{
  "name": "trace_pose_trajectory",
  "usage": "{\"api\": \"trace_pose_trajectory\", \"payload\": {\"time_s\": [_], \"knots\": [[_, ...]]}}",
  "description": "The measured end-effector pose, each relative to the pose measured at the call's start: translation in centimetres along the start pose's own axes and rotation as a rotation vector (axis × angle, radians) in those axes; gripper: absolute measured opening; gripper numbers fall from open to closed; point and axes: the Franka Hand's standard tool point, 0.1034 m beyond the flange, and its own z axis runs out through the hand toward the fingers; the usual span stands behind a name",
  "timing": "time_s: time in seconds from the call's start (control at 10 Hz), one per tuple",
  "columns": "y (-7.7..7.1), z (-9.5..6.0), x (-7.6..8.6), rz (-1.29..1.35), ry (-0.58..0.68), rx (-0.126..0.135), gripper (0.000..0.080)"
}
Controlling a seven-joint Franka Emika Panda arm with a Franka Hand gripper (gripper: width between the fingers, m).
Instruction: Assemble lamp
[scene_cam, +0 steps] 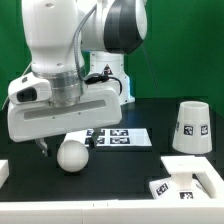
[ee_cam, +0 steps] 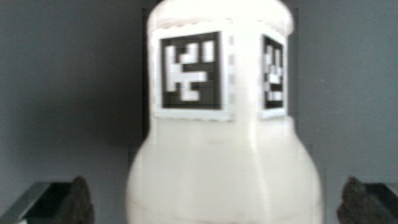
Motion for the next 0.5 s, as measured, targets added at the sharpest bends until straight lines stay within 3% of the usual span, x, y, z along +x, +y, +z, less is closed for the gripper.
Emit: {"api": "trace_pose_trajectory", "payload": {"time_s": [0.2,0.3,0.5], "knots": [[0.1,0.0,0.0,0.001,-0.001,0.0,0.0699],[0.1,0.2,0.1,0.031,-0.031,0.013,0.0699],[0.4,0.2,1.2,0.098,-0.06,0.019,0.0699]]}}
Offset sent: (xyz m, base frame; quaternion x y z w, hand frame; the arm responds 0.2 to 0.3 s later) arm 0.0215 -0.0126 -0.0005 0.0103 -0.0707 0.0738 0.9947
